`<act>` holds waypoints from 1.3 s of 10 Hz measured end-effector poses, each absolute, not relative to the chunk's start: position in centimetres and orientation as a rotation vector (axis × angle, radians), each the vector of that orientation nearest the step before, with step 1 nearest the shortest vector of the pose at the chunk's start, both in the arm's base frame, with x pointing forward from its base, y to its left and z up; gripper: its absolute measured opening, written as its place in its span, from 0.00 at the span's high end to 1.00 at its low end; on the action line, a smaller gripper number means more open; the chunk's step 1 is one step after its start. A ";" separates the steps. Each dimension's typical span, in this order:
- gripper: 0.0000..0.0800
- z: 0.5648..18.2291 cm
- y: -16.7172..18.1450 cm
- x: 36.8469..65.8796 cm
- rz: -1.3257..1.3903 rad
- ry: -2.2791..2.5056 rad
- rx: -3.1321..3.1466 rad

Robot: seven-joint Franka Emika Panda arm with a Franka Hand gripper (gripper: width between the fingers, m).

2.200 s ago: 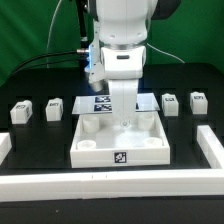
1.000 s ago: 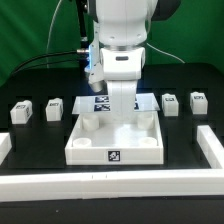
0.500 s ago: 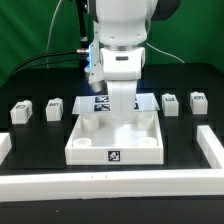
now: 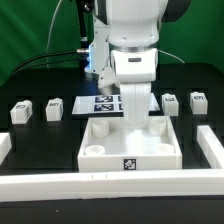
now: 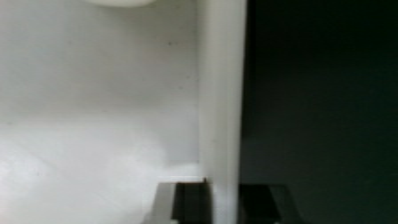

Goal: Assemble one leg

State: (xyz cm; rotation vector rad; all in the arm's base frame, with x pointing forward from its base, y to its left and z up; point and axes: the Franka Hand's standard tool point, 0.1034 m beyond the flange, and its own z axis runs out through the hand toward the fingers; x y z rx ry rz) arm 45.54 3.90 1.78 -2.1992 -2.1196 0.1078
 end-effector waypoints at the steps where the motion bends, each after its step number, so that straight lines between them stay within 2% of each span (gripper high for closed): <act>1: 0.92 1.8 4.8 46.3 0.092 -2.130 -2.192; 6: 0.92 1.8 7.6 49.1 0.035 -2.158 -2.172; 9: 0.91 1.7 7.7 48.9 0.035 -2.144 -2.185; 11: 0.46 1.6 7.6 48.8 0.036 -2.143 -2.185; 12: 0.46 1.6 7.6 48.8 0.037 -2.142 -2.185; 13: 0.30 1.6 7.6 48.8 0.037 -2.142 -2.186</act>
Offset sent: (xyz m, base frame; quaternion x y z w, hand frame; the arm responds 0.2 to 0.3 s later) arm 0.0229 0.0232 -0.0014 0.0071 0.0031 -0.0144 0.9999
